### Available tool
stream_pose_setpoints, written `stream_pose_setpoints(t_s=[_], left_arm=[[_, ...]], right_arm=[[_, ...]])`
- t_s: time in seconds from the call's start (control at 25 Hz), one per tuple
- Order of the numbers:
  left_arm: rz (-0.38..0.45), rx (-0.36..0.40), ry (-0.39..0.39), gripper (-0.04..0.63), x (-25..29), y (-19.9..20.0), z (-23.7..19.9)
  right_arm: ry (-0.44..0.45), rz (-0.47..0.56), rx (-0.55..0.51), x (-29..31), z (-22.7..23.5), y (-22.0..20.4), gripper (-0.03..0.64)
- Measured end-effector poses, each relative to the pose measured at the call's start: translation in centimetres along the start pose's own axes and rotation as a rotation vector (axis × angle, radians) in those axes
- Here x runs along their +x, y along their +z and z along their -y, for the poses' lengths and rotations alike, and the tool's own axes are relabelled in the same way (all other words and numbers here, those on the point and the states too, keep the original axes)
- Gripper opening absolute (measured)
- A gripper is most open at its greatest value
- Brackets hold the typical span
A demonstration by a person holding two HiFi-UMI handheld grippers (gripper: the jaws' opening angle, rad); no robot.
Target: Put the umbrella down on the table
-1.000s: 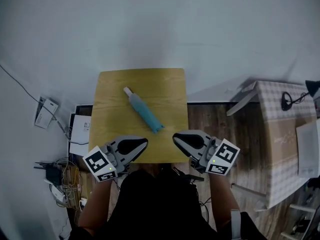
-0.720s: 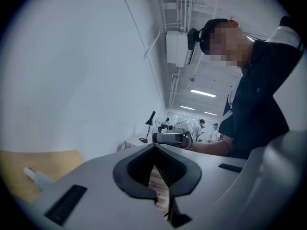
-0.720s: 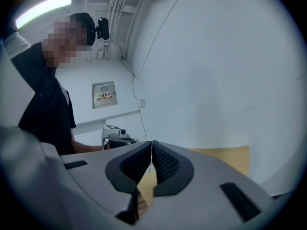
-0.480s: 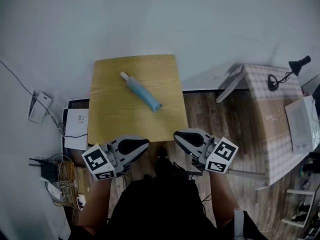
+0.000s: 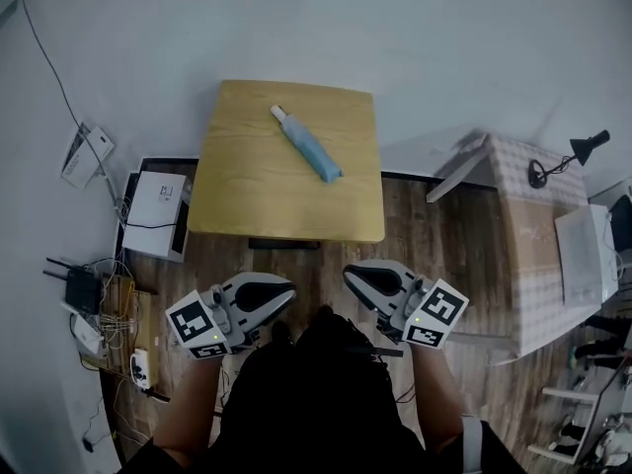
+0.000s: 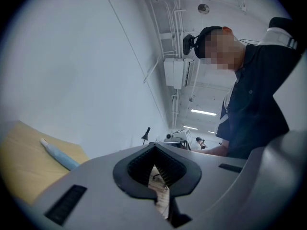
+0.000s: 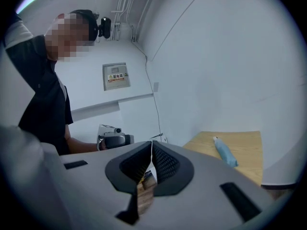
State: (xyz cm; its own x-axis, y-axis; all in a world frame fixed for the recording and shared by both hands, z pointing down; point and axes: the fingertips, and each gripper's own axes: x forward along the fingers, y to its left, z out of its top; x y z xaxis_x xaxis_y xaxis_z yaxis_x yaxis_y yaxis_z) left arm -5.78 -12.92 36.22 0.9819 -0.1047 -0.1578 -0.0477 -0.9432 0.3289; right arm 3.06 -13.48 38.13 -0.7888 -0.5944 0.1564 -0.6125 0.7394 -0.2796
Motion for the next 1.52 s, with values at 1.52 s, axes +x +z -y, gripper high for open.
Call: stream_pose_setpoints(t_s=[1.52], left_arm=[[-0.231, 0.049, -0.011, 0.012, 11.2, -11.6, 26.6]], right_arm=[[-0.035, 0.141, 0.089, -27.5, -10.8, -9.8, 0.021]])
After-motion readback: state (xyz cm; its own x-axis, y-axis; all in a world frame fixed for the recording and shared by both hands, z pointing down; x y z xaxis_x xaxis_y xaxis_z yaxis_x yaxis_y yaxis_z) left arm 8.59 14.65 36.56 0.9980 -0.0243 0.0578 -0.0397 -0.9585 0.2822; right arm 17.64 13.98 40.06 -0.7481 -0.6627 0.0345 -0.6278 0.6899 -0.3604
